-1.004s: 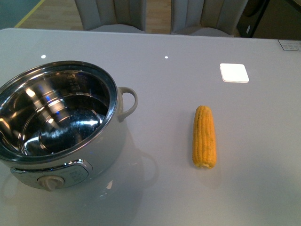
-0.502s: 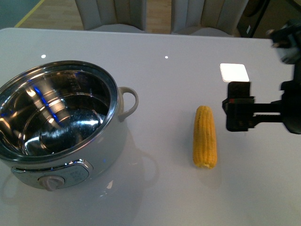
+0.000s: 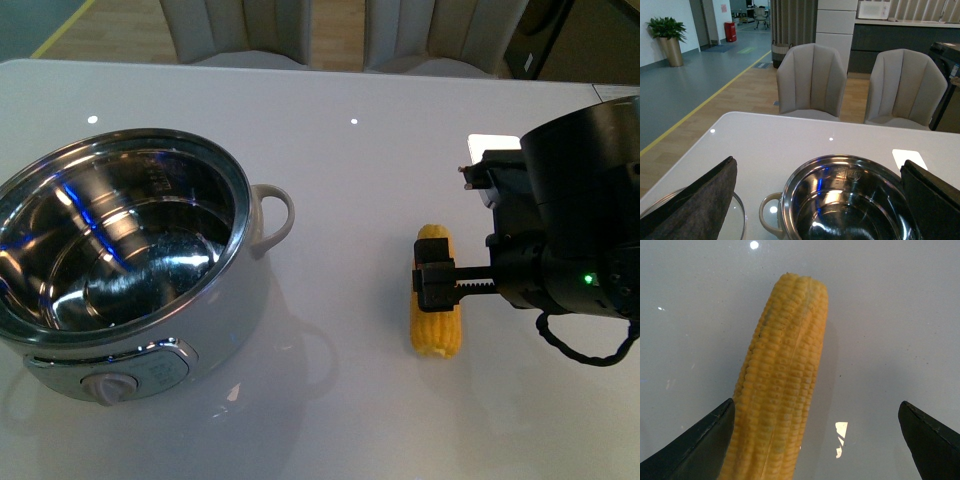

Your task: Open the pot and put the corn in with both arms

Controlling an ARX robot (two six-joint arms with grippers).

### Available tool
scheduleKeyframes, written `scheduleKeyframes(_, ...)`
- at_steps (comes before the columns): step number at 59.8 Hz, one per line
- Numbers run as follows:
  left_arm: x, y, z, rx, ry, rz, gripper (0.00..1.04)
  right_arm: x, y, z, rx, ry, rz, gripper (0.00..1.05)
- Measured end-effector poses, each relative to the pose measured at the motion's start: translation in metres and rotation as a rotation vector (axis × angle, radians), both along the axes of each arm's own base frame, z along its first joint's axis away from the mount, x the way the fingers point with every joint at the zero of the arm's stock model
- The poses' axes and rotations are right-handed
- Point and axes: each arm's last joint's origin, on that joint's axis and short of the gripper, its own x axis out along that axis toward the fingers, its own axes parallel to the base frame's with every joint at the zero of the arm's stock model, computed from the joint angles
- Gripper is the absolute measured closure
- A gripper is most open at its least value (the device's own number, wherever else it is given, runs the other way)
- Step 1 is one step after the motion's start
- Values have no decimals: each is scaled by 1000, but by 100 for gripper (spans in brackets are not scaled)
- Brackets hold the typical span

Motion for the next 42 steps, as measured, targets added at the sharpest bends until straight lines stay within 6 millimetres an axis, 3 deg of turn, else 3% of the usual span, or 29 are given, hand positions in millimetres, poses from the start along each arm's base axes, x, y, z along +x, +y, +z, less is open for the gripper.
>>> scheduleKeyframes(21,0,0,0,0,0,0,7,4,8,-23,-11,70,28,9)
scheduleKeyframes(42,0,0,0,0,0,0,7,1,13,-27,-23,84,58,59)
